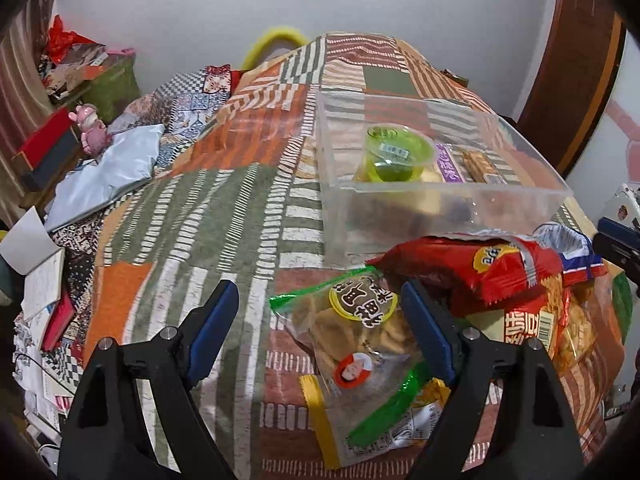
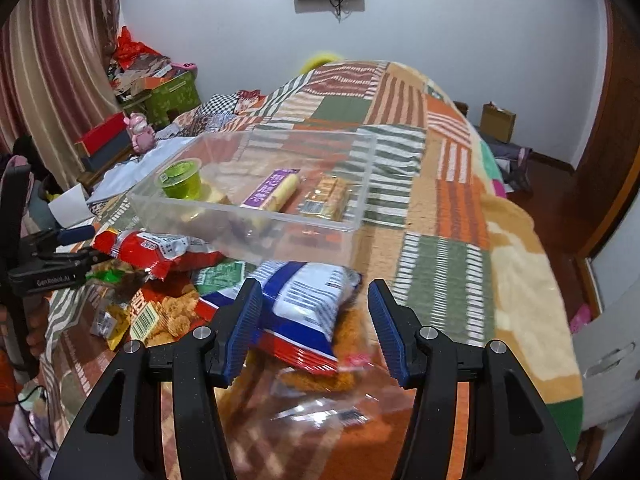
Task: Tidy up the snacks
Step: 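Grasp the green-topped cookie bag with left tool while right tool grasps the blue-white chip bag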
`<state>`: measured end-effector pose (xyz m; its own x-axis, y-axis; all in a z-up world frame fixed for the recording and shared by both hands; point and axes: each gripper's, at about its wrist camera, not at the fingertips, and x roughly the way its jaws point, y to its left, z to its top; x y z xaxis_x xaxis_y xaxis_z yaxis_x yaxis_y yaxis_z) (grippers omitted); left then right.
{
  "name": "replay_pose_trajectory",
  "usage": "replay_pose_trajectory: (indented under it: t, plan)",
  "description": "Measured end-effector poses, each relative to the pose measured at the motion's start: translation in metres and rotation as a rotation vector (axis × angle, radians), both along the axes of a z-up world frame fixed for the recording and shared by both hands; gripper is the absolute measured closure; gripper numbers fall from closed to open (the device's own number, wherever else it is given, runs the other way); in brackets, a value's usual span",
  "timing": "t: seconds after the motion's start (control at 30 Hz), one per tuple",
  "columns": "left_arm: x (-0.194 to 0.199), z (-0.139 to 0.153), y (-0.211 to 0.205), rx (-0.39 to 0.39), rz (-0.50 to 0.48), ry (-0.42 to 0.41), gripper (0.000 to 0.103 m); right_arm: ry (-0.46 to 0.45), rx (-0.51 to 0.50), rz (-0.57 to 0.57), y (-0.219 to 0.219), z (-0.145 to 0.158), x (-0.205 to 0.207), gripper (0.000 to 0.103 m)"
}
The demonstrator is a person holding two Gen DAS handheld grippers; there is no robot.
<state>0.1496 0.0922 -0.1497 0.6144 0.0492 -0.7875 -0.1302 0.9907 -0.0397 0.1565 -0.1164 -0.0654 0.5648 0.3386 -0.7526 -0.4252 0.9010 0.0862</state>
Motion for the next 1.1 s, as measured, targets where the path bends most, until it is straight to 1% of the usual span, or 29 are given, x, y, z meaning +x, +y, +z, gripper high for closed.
replay_pose_trajectory:
  t: [0.03,0.1,0.17,0.23,0.37,0.47,0.53,0.63,0.67,0.7,0.8,0.87,0.97,1.07,1.1]
  plan:
    - [-0.001,-0.002,0.000,-0.006,0.001,0.002,0.017,0.004,0.001,0.006,0.003,-0.002,0.001,0.051]
    - [-0.005,-0.006,0.001,-0.024,0.002,0.005,0.016,0.006,0.002,0.006,0.007,-0.006,0.002,0.046]
    - [-0.010,-0.013,0.002,-0.039,-0.004,0.018,0.015,-0.003,0.010,-0.009,0.010,-0.007,0.003,0.031]
    - [-0.013,-0.017,0.004,-0.054,-0.005,0.024,0.015,-0.004,0.025,-0.020,0.011,-0.008,0.005,0.030]
    - [-0.013,-0.017,0.005,-0.082,-0.004,0.027,0.015,0.027,0.043,-0.015,0.016,-0.010,0.008,0.030]
    - [-0.006,-0.017,0.002,-0.072,-0.009,0.024,0.015,0.018,0.050,-0.002,0.022,-0.008,0.007,0.030]
    - [0.001,-0.020,-0.001,-0.068,-0.016,0.033,0.015,0.013,0.031,0.003,0.026,-0.009,0.008,0.030]
    - [0.007,-0.026,-0.003,-0.057,-0.012,0.046,0.015,0.042,0.017,-0.009,0.026,-0.019,0.014,0.030]
    - [0.009,-0.030,-0.002,-0.066,-0.011,0.057,0.015,0.051,0.026,-0.014,0.024,-0.021,0.015,0.028]
    - [0.010,-0.033,-0.001,-0.075,-0.008,0.066,0.016,0.060,0.040,-0.019,0.022,-0.023,0.016,0.027]
    - [0.012,-0.040,0.003,-0.100,0.003,0.088,0.031,0.096,0.088,-0.027,0.017,-0.025,0.020,0.027]
    - [0.011,-0.040,0.006,-0.111,0.011,0.083,0.039,0.105,0.084,-0.021,0.018,-0.027,0.019,0.027]
    - [0.009,-0.040,0.008,-0.121,0.011,0.080,0.043,0.102,0.058,-0.004,0.022,-0.029,0.016,0.027]
    - [0.004,-0.038,0.009,-0.120,0.011,0.075,0.046,0.099,0.069,-0.005,0.020,-0.030,0.016,0.029]
    - [0.002,-0.037,0.010,-0.122,0.009,0.073,0.049,0.099,0.076,-0.006,0.018,-0.030,0.016,0.030]
